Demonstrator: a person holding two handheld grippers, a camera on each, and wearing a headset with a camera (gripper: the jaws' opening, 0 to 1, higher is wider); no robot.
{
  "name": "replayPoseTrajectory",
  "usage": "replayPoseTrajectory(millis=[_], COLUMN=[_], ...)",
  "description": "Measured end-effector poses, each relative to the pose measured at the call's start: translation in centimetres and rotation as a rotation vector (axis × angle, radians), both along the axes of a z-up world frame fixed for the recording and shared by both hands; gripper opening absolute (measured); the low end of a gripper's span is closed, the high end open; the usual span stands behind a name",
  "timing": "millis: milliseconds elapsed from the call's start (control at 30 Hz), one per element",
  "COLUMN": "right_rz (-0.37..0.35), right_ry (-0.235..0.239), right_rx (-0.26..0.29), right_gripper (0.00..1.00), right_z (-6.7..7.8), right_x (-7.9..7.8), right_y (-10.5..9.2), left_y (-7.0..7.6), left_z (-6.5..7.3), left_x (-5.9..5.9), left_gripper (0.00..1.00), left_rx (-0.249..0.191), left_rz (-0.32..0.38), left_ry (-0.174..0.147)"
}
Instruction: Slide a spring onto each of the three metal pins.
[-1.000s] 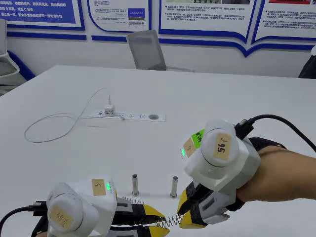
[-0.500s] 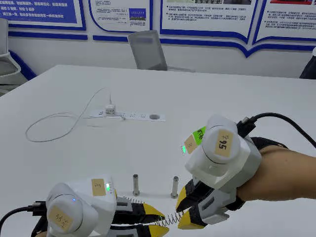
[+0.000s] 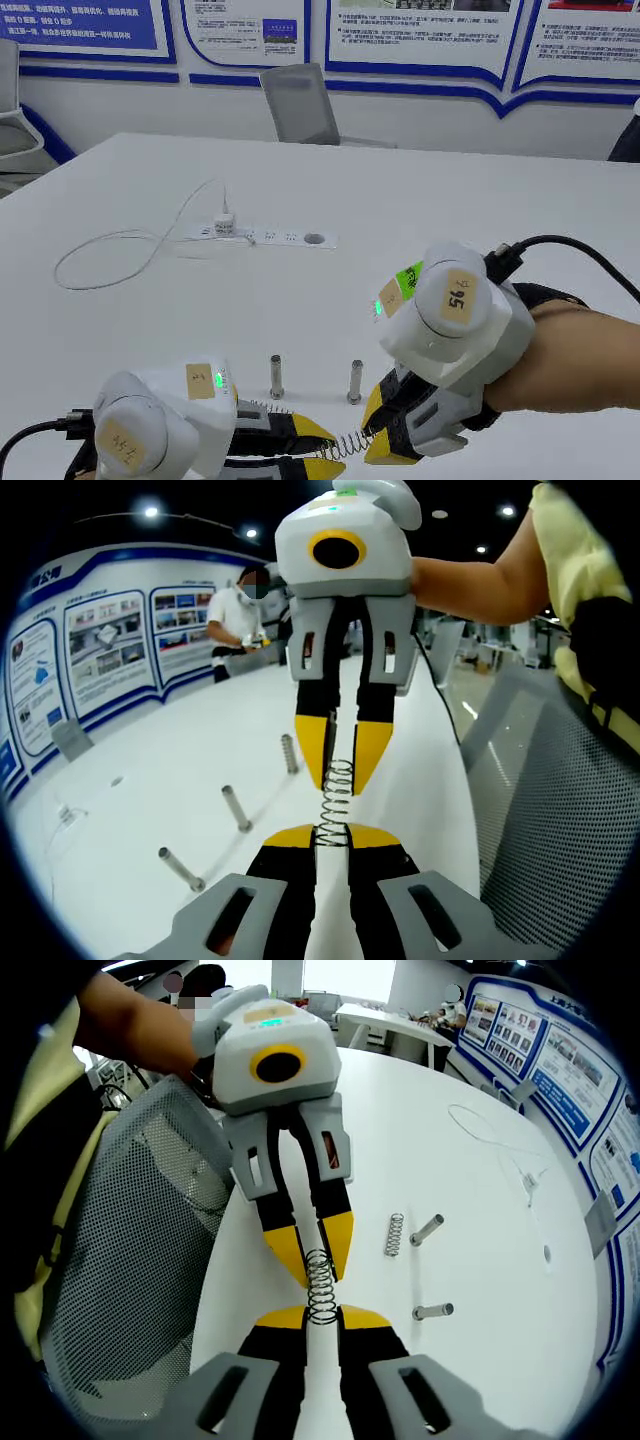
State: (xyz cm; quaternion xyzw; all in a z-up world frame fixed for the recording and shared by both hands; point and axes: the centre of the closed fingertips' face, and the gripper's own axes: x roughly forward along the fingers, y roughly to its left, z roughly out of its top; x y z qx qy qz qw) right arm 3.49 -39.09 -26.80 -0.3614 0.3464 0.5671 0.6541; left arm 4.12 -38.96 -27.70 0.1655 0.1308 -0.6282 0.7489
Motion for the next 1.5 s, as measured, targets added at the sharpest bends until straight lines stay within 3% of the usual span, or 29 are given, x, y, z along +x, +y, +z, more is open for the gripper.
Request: replayPoseTrajectory(millis=[300,733,1500], right_rz=[0.023,0.058,0.056], right_ry=[-0.024,-0.042,-0.031], right_rx=[0.028,0.032,0.016], right_gripper=[0.12,0.12,0.12], right_z=[1.5,2.3,1.8], right_x=[-0.1,0.0,0.3], right_y=[1.6,3.1,3.1], left_y=[0.1,-0.1,0.0], left_z=[0.0,0.2,0.3], left_x=[0.0,0.1,0.5], left_gripper=[0.11,0.11,0.11], left_rx=[-0.001,-0.014,-0.035], left_rz=[0.004,0.006,0.018], left_ry=[0.003,-0.004,-0.004])
